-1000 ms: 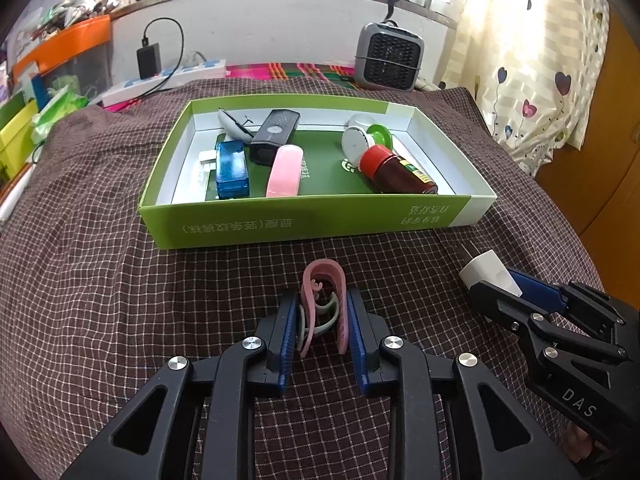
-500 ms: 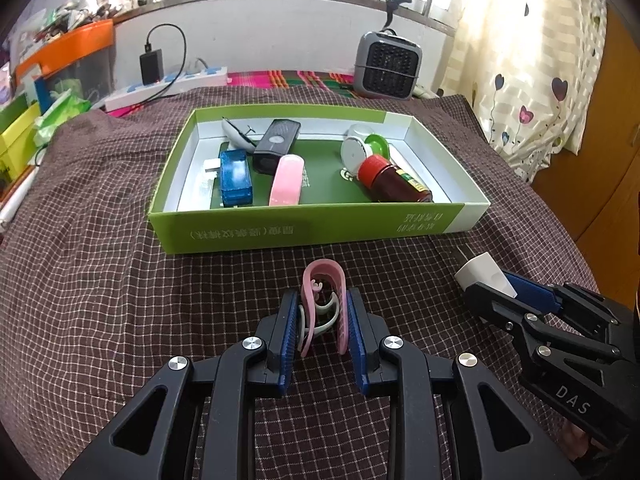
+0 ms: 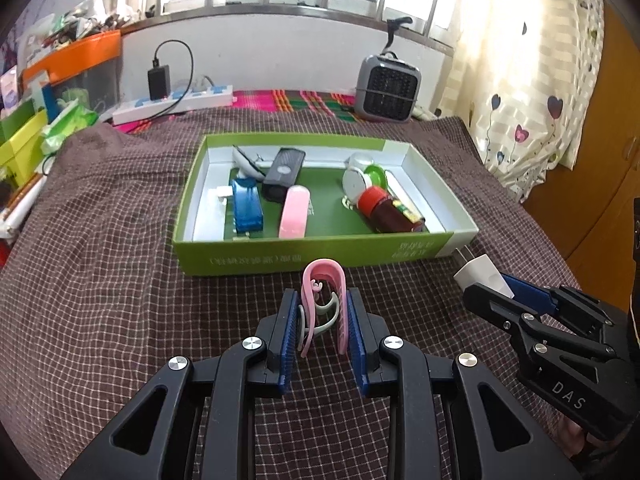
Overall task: Organize rigid objects
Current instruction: 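Carry the pink clip and white charger in both tools into the green box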
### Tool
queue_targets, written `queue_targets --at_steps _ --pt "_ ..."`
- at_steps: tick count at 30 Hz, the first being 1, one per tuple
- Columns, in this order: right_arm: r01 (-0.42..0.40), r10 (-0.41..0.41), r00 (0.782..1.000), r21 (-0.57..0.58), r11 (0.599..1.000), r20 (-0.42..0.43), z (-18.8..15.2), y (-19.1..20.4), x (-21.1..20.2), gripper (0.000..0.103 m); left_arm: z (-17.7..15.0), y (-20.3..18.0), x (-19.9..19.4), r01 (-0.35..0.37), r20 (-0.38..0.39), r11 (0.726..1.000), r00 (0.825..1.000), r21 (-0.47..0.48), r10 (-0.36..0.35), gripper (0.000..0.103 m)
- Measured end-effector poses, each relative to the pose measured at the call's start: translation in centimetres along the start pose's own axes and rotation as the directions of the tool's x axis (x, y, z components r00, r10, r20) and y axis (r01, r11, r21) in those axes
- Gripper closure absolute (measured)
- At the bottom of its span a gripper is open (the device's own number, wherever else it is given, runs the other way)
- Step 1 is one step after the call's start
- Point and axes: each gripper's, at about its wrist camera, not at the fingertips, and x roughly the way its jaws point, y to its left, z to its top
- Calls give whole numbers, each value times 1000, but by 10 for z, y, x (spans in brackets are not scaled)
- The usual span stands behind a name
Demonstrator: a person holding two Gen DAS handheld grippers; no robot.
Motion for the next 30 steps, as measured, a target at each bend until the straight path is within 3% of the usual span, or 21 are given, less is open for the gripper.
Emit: queue_targets --at_steps 14,30 --pt "5 -3 999 -31 1000 45 25 6 -5 68 28 11 -7 -6 49 1000 999 -5 6 80" --pt "32 -30 998 -49 998 57 66 -1 12 68 56 22 12 -7 51 1000 999 -12 8 80"
